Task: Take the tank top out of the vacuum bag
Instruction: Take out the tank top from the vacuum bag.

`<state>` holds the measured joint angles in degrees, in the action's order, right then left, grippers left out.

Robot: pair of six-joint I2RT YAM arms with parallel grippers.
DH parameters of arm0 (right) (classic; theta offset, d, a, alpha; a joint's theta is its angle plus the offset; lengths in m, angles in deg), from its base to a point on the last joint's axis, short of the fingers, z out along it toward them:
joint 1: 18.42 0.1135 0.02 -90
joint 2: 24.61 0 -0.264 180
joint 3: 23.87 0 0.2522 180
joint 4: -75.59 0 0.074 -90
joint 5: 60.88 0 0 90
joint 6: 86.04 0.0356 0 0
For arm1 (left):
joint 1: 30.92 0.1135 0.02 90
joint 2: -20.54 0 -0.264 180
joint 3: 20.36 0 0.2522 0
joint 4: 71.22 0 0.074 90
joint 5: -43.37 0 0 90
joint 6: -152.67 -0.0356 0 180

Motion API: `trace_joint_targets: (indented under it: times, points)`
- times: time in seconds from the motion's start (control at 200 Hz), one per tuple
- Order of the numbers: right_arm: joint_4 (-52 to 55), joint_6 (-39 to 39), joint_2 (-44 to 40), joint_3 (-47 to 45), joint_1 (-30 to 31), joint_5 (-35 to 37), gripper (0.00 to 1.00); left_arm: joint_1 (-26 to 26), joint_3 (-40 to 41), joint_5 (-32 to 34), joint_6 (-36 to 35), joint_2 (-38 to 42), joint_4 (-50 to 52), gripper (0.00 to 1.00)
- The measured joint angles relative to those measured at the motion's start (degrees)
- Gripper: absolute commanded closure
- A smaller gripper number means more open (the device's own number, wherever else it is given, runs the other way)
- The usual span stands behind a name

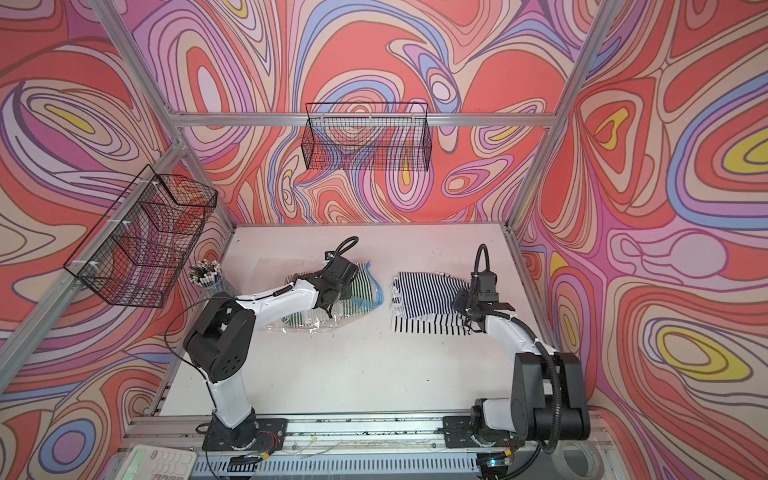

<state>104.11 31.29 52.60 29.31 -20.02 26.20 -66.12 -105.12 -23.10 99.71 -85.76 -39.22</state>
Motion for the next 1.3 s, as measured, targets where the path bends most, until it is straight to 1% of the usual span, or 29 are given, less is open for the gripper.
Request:
trace_joint_targets:
  times: [0.115,0.205,0.225,0.25,0.336,0.561,0.621,0.921,1.052,1.297]
  points:
    - [-0.22,0.44,-0.22,-2.01,0.02,-1.25,0.40,0.00,0.00,0.00,-0.09,0.02,0.00,1.00]
    - [-0.11,0.70,-0.11,-3.02,0.02,-1.22,0.46,0.00,0.00,-0.02,-0.39,0.02,0.00,1.00]
    - [-0.09,0.72,-0.04,-3.06,0.02,-1.20,0.50,0.00,0.00,-0.07,-0.42,0.02,0.00,1.00]
    - [-0.11,0.87,0.07,-3.06,0.00,-1.18,0.53,0.00,0.00,-0.09,-0.42,0.02,0.00,1.00]
    - [-0.44,0.90,0.15,-3.06,0.00,-1.03,0.69,0.00,0.00,-0.15,-0.42,0.02,-0.02,1.00]
    - [-0.61,0.63,0.15,-2.99,-0.11,-0.31,0.91,0.00,0.00,-0.17,-0.44,0.02,-0.04,1.00]
    - [-0.63,0.68,0.15,-2.97,-0.13,-0.07,1.00,0.00,0.00,-0.17,-0.44,0.02,-0.04,1.00]
    - [0.81,0.57,-0.24,-0.66,-0.15,-1.57,1.00,0.00,0.02,-0.15,-1.11,0.02,-0.04,1.00]
    - [3.21,0.22,-3.02,0.46,-0.15,-3.19,1.00,0.00,0.02,-0.17,-1.46,0.02,-0.07,1.00]
    - [7.41,0.17,-7.93,1.11,-0.15,-8.61,1.00,0.04,0.02,-0.48,-1.79,0.02,-0.17,1.00]
